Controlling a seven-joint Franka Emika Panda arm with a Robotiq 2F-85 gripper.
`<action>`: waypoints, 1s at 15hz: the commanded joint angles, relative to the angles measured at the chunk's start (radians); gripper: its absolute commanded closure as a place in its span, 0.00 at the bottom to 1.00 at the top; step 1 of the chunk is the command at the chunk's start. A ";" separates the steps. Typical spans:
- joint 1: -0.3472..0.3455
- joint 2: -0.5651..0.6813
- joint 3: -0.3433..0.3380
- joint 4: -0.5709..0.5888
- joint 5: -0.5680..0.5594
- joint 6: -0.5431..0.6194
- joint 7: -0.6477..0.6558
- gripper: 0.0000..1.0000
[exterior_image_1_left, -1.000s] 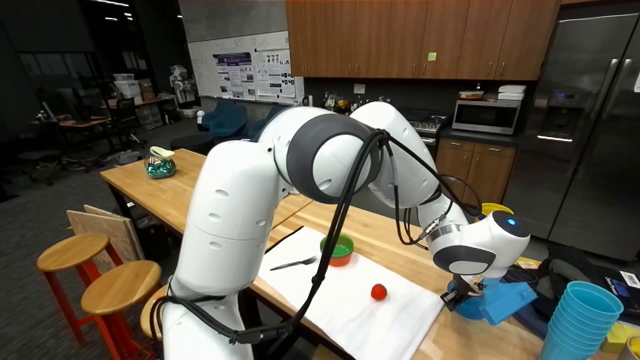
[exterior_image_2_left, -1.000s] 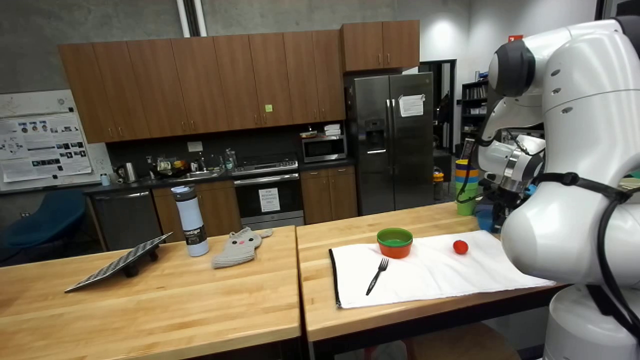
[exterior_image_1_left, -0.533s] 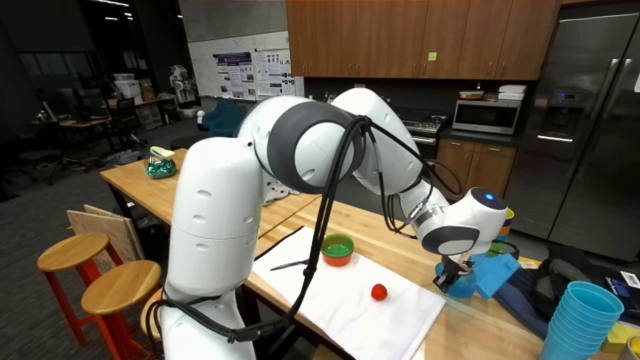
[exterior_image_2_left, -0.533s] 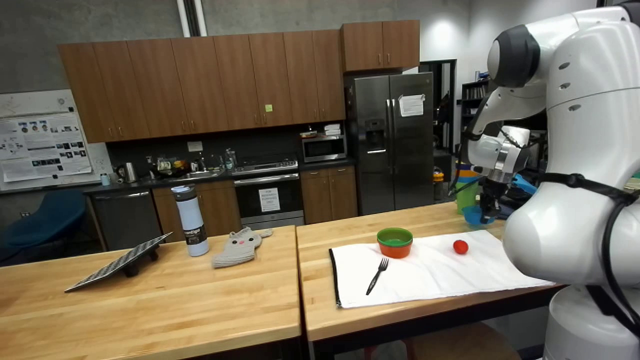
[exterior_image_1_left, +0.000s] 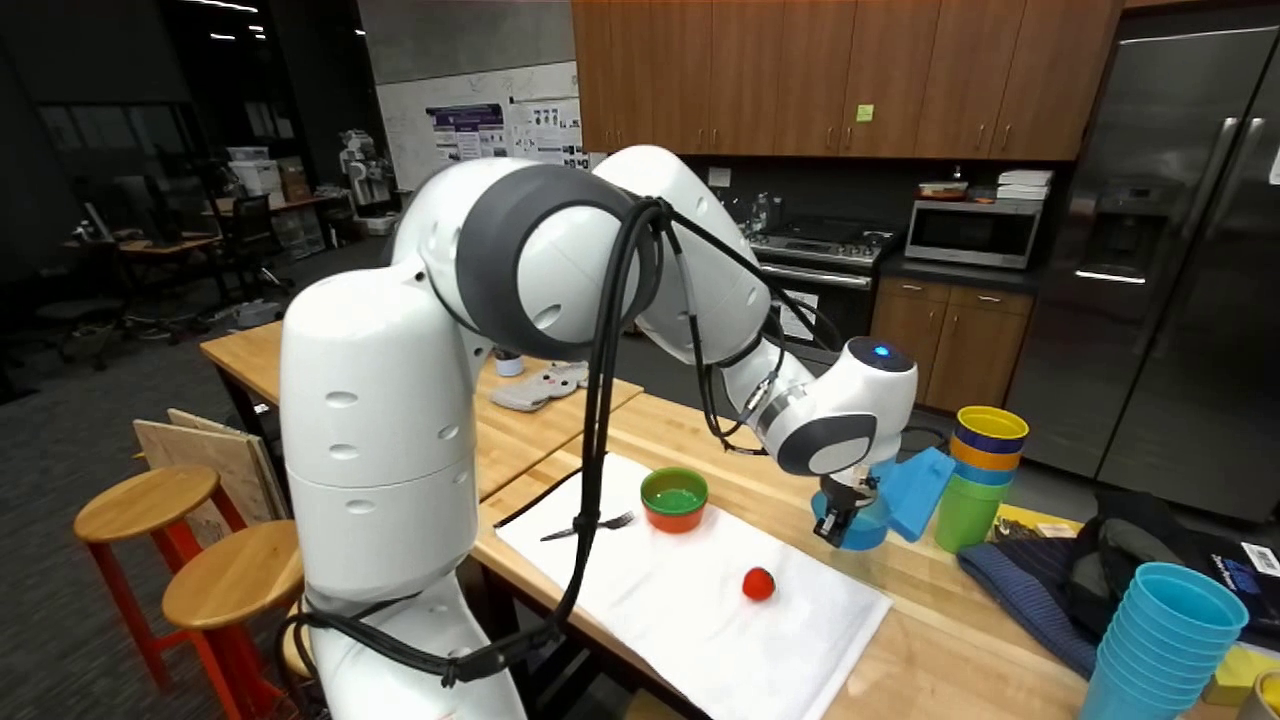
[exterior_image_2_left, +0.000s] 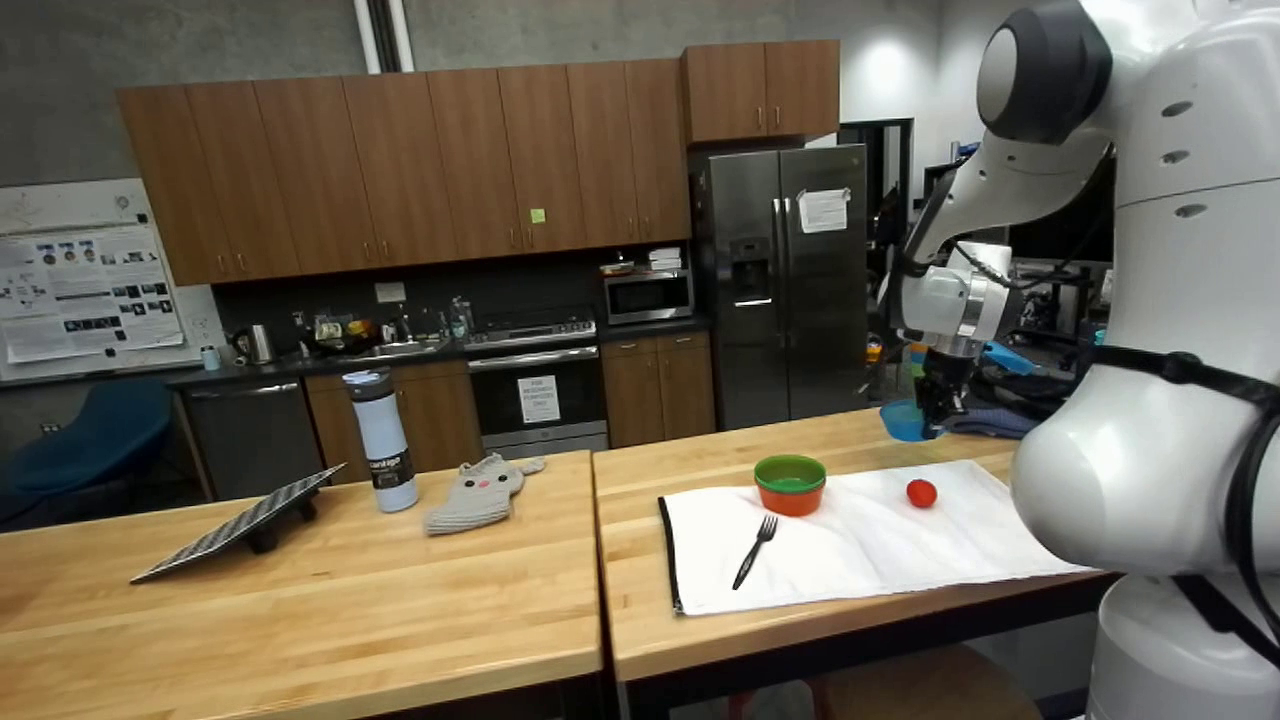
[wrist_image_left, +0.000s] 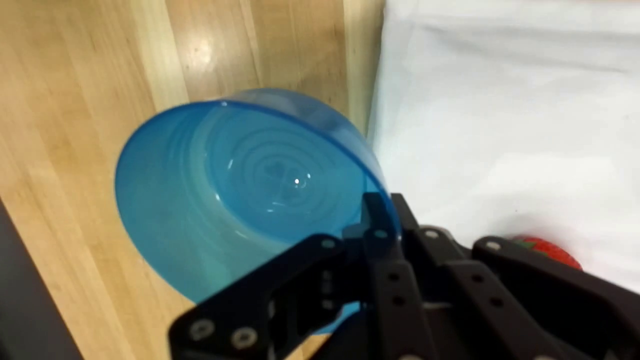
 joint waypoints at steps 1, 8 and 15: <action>0.038 -0.081 0.015 -0.083 -0.001 0.016 -0.074 0.99; 0.137 -0.195 0.043 -0.178 0.017 0.009 -0.201 0.99; 0.264 -0.292 0.039 -0.235 0.013 -0.021 -0.224 0.99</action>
